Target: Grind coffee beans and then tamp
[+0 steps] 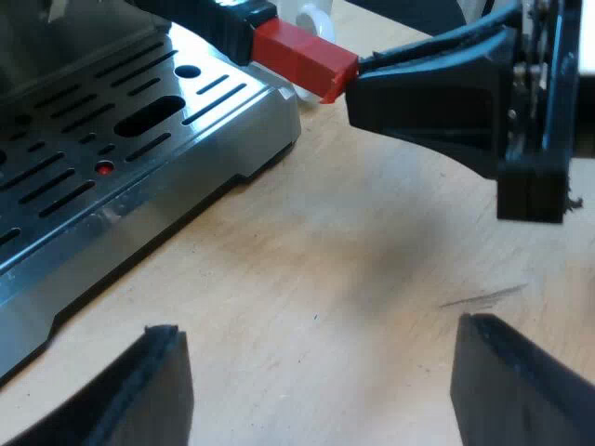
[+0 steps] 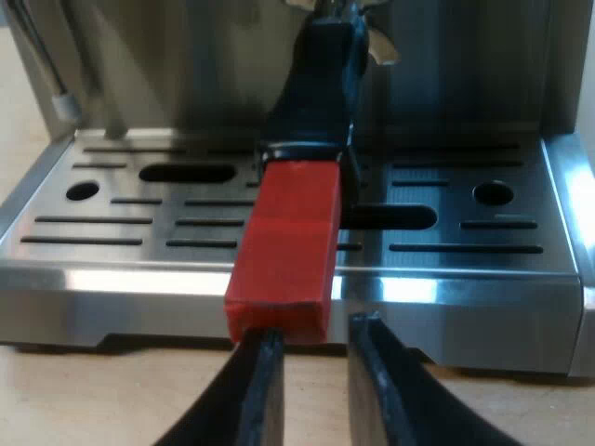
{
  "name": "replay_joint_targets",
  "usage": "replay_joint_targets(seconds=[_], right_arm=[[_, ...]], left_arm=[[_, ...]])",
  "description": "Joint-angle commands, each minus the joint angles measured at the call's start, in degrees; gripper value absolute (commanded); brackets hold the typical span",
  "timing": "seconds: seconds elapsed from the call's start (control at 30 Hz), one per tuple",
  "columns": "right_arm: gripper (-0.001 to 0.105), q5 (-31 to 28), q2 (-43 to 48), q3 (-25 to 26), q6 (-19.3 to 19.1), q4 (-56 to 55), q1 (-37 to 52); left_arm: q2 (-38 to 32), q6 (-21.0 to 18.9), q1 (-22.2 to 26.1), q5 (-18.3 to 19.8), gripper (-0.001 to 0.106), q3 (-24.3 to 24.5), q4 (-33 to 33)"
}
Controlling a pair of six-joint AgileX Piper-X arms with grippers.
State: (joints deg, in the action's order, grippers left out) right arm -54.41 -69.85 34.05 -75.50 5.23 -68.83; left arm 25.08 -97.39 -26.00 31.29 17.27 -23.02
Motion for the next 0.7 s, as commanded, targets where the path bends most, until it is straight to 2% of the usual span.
replay_joint_targets(seconds=[0.03, 0.3, 0.5, 0.7], right_arm=[[0.020, -2.37, 0.01, 0.23, -0.12, -2.25, -1.58], [0.022, -3.51, 0.31, 0.23, -0.12, -4.58, -6.25], [0.049, -3.51, 2.55, 0.23, -0.12, -5.23, -9.52], [0.051, -3.18, 7.18, 0.38, -0.12, -9.58, -10.87]], left_arm=[[-0.08, -0.32, -0.31, 0.73, 0.062, 0.00, 0.65], [-0.08, -0.32, -0.31, 0.73, 0.062, 0.00, 0.65], [-0.08, -0.32, -0.31, 0.73, 0.062, 0.00, 0.65], [-0.27, -0.32, -0.31, 0.73, 0.062, 0.00, 0.65]])
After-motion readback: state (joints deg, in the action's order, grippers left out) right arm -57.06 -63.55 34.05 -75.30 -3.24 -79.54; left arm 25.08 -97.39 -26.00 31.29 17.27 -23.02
